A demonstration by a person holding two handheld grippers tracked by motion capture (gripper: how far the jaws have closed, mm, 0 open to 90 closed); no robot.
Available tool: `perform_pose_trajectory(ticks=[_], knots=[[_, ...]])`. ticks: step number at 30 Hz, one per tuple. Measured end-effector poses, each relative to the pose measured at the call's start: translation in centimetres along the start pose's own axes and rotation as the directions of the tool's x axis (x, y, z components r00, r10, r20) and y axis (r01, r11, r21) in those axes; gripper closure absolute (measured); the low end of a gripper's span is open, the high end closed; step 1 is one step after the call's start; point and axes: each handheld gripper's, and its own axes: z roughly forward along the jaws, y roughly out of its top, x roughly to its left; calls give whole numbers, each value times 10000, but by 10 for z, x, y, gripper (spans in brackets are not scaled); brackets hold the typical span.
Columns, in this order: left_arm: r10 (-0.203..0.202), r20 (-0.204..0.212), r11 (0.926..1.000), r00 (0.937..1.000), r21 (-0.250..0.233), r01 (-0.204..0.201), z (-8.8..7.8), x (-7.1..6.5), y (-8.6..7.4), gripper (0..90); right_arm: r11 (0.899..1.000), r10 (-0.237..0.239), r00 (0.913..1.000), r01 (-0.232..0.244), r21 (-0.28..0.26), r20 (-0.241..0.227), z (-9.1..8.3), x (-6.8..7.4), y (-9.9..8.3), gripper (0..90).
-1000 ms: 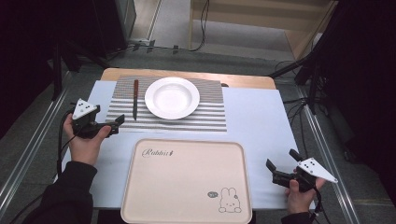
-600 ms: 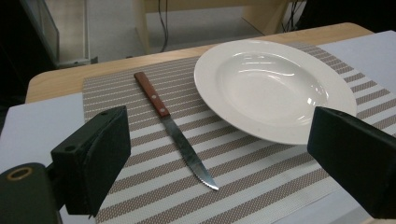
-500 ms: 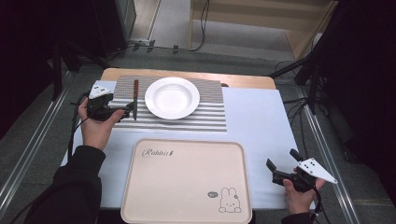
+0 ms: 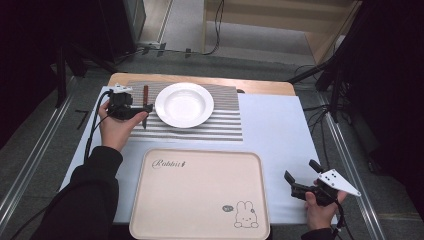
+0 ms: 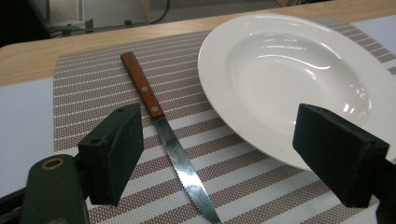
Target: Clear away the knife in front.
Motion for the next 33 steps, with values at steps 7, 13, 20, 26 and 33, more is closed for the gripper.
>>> perform_pose_trajectory(ticks=[7, 13, 20, 26, 33], knots=[[90, -692, 9984, 9976, 557, -52, 18, 3, 11, 301, 10000, -46, 10000, 46, 62, 36, 1, 1, 0, 0], [6, -581, 9943, 9983, 1066, 56, 27, 8, 25, 415, 9999, -108, 9999, 107, 99, 66, 1, 2, 0, 0], [-134, -650, 9851, 9978, 1705, 243, 39, 19, 34, 490, 9996, -176, 9998, 174, 206, 101, 2, 3, 0, 0], [-215, -882, 9727, 9959, 2283, 412, 54, 29, 33, 541, 9996, -187, 9997, 185, 209, 131, 3, 3, 0, 0], [-695, -981, 9592, 9928, 2669, 935, 74, 35, 28, 627, 9992, -287, 9994, 281, 290, 198, 4, 4, 0, 0]])
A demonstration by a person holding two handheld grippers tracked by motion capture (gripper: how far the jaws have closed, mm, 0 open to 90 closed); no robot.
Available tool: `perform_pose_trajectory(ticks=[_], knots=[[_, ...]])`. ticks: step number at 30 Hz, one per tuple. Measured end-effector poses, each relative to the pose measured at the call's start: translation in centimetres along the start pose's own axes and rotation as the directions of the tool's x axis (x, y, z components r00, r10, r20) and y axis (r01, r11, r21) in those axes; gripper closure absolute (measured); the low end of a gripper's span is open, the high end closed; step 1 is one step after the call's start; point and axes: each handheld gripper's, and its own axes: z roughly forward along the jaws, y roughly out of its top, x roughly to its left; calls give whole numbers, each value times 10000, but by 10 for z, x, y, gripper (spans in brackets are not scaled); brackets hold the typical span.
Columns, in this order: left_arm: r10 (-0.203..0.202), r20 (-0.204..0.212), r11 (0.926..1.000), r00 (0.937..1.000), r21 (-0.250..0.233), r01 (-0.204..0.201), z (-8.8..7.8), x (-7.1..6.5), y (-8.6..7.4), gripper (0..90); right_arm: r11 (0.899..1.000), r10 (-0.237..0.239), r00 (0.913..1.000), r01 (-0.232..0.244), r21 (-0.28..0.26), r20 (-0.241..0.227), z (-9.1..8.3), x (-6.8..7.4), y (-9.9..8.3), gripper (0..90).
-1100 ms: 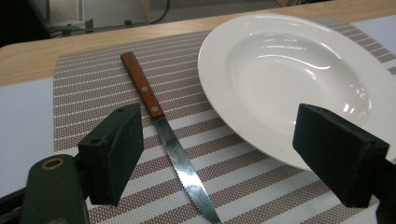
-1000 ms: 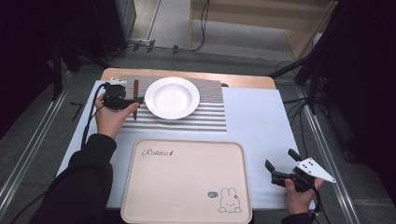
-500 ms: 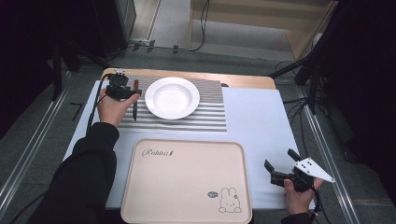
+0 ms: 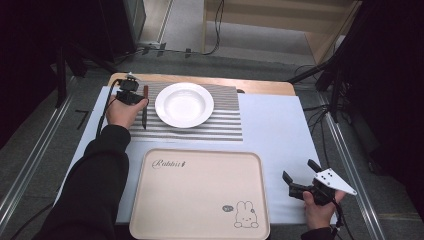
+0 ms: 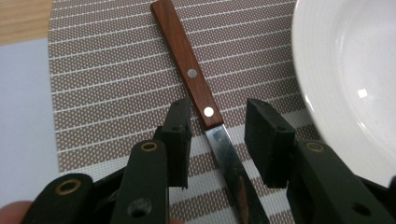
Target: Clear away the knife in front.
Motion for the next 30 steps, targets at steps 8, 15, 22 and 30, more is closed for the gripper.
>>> perform_pose_trajectory(ticks=[8, 15, 22, 30], knots=[[-488, -377, 9988, 9981, 48, 490, 14, -1, 3, 663, 10000, 29, 10000, -29, -87, -20, 0, -1, 0, 0], [-295, -964, 9992, 9949, 243, 320, 20, -5, 2, 684, 9999, 94, 10000, -94, -77, -5, -1, -1, 0, 0], [-186, -878, 9992, 9960, 334, 216, 18, -4, 1, 776, 10000, 54, 10000, -54, -74, -2, 0, -1, 0, 0], [-80, -795, 9997, 9968, 206, 97, 12, -2, -1, 777, 9999, 96, 9999, -96, -84, -46, -1, -1, 0, 0]])
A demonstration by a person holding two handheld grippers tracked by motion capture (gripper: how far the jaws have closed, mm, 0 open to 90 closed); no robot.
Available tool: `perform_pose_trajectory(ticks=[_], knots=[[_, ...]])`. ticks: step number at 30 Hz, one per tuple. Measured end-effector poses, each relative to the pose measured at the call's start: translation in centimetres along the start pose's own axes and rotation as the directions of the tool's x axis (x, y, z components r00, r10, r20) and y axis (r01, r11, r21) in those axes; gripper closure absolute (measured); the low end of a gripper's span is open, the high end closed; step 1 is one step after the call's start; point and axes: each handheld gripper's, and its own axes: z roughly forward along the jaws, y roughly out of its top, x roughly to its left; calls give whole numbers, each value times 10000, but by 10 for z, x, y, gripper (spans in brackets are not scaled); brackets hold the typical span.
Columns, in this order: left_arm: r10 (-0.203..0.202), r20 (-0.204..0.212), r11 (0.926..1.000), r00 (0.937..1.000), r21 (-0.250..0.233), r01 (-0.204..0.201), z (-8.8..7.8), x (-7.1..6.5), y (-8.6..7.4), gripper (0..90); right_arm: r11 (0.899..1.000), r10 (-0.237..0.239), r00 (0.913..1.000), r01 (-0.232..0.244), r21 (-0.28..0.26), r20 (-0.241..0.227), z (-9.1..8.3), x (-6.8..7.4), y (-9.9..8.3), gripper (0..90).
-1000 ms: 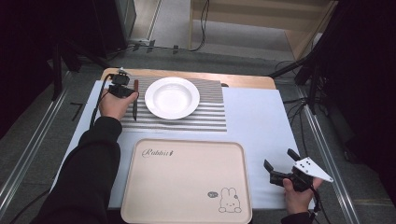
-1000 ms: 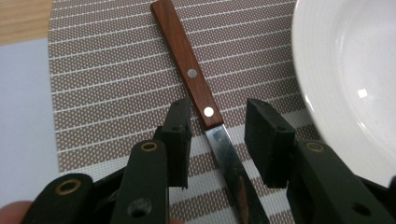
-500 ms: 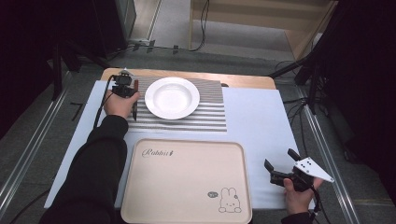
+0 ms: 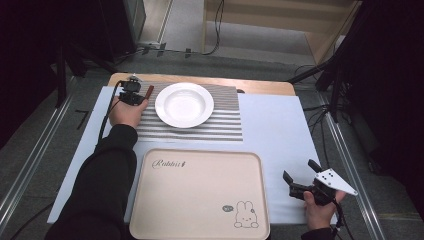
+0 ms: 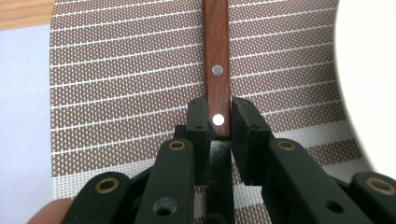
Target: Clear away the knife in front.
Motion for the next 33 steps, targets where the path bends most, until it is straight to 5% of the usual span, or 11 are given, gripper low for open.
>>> perform_pose_trajectory(ticks=[11, 33], knots=[[-186, 443, 9992, 9988, -357, 202, -18, 6, -9, 777, 10000, -51, 10000, 51, 1, -54, 1, 0, 0, 0], [152, 1264, 9969, 9919, -785, -53, -54, 2, -32, 777, 9996, -287, 9995, 288, 49, -117, 1, 2, 0, 0]])
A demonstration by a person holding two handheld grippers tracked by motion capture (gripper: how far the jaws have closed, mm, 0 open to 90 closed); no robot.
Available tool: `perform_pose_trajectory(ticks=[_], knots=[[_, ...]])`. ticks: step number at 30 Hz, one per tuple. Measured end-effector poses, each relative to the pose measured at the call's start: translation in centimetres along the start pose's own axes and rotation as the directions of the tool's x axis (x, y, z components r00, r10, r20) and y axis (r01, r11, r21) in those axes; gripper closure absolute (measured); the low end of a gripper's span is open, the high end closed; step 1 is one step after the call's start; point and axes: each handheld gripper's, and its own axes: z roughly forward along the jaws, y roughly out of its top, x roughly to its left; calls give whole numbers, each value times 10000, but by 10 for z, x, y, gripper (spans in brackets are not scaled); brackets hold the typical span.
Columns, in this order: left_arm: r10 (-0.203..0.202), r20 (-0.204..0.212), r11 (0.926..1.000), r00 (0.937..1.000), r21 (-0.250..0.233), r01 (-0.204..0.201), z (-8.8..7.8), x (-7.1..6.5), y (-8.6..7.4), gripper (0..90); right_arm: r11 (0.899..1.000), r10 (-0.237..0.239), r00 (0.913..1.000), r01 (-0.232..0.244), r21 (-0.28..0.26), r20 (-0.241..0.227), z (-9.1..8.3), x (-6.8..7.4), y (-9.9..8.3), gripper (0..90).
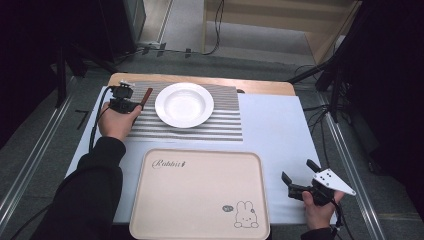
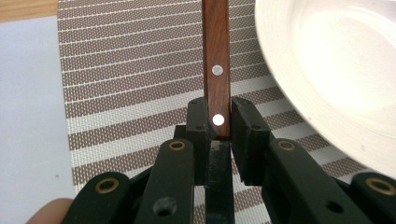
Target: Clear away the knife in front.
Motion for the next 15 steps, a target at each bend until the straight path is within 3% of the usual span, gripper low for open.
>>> perform_pose_trajectory(ticks=[15], knots=[[288, 552, 9992, 9981, -282, -272, -19, -8, -16, 777, 9999, -79, 10000, 79, 80, -7, 1, 1, 0, 0]])
